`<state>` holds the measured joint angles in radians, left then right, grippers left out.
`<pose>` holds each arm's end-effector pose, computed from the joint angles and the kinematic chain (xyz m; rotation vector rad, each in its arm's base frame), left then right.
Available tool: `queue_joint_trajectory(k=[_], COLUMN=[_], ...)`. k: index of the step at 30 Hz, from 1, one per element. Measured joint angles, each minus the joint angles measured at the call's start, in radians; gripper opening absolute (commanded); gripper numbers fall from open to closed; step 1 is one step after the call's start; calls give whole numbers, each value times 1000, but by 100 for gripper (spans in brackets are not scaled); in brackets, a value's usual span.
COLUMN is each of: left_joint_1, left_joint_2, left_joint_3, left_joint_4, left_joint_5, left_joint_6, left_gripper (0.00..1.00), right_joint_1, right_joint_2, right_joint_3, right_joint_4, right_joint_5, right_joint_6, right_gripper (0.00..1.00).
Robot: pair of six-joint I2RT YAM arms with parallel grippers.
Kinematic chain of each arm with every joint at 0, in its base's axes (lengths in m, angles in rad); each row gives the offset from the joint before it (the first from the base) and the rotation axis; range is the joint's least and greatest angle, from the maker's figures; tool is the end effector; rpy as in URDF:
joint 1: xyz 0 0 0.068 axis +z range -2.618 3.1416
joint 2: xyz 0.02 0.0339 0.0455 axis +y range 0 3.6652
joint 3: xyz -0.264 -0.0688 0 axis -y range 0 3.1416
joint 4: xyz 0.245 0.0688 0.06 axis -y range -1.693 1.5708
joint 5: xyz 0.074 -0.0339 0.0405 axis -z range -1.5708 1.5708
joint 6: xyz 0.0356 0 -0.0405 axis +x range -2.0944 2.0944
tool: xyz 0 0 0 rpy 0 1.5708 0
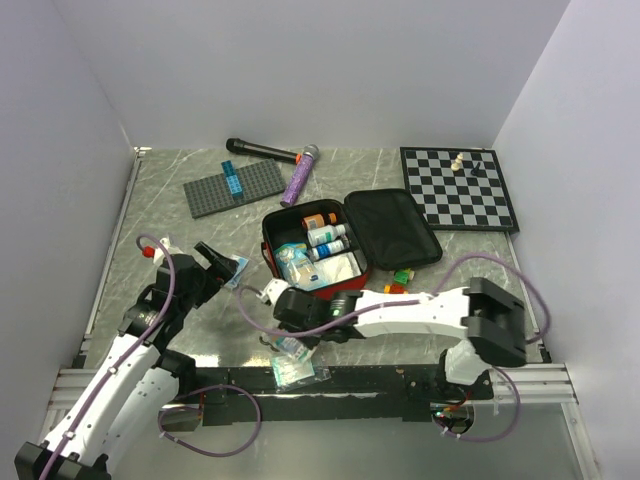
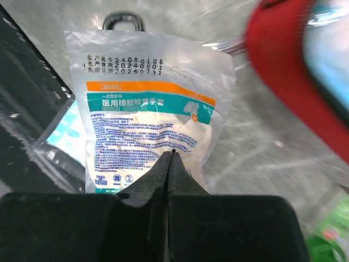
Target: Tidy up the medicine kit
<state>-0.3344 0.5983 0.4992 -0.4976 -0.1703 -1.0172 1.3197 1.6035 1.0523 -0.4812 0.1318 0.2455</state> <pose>0.1360 -0.0408 0.2364 -0.8364 2.0549 -0.5866 0.0852 0.3135 0.2063 -1.3106 2.2949 0.3904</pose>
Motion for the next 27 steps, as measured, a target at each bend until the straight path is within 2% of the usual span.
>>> queue_joint_trajectory(k=[8,15,19,24,27], left_joint_1=[0,0,0,0,0], left_joint_2=[2,24,64,100,101], left_joint_3=[0,0,6,29,30], left_joint_4=[7,23,20,14,14], left_joint_5=[1,6,7,6,6], left_joint_6=[0,1,2,2,2], left_gripper=[97,97,97,98,98], right_joint_1=[-60,-350,-461,-483,-493], right_joint_2=[-226,-326,-206,42,148], right_joint_3=[0,-4,113,341,405], right_joint_4=[-40,27,45,75,87], right_joint_5=[86,82,85,77,66], right_joint_6=[38,154,223,263,270], right_gripper=[0,0,0,0,0])
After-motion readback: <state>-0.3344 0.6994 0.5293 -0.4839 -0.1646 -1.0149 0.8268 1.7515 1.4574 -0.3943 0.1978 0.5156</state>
